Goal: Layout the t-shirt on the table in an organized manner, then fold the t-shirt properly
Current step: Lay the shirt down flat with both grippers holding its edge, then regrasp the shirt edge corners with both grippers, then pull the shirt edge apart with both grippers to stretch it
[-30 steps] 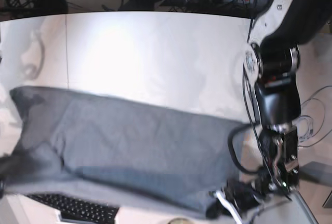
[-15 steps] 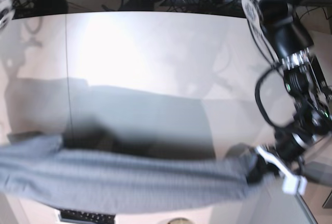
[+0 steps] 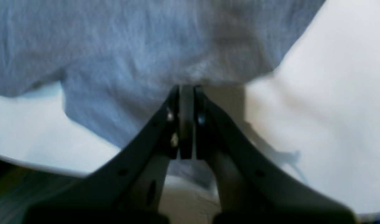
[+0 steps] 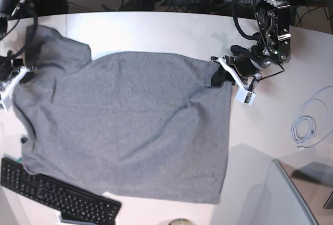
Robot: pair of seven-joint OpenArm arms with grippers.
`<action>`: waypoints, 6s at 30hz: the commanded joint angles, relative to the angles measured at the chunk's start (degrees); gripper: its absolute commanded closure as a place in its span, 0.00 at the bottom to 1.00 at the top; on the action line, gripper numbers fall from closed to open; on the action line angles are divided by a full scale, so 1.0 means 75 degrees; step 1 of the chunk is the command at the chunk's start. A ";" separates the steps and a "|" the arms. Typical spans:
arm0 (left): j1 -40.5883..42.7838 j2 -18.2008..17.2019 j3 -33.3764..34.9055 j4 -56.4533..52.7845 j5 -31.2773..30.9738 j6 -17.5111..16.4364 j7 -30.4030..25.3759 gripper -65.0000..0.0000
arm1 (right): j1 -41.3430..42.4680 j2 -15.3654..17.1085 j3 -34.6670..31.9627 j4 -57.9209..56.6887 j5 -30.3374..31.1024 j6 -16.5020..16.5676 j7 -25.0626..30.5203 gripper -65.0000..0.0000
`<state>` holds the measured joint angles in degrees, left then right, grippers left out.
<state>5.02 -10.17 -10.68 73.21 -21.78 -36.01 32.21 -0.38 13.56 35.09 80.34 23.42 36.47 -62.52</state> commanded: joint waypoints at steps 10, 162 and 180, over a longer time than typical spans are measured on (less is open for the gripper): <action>-0.0288 0.0003 -0.0036 -0.0261 -0.0079 -0.0069 -0.0197 1.00 | 0.0643 0.0225 -0.0125 -0.1926 -0.1616 -0.0004 0.1426 0.97; 0.3803 0.0413 -0.2884 0.1896 -0.0079 -0.0532 -0.1288 1.00 | -0.3928 -0.2178 0.1493 0.3911 -0.1605 0.0471 0.0102 0.99; 0.3862 0.0425 -0.2321 0.3185 -0.0149 -0.0532 -0.0197 1.00 | -0.3448 -0.2119 0.0883 0.3911 -0.1640 0.0471 0.0043 0.99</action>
<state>33.65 -6.57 -27.86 96.23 -21.89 -39.40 31.68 -26.11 -2.83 41.45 108.64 10.96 39.92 -62.57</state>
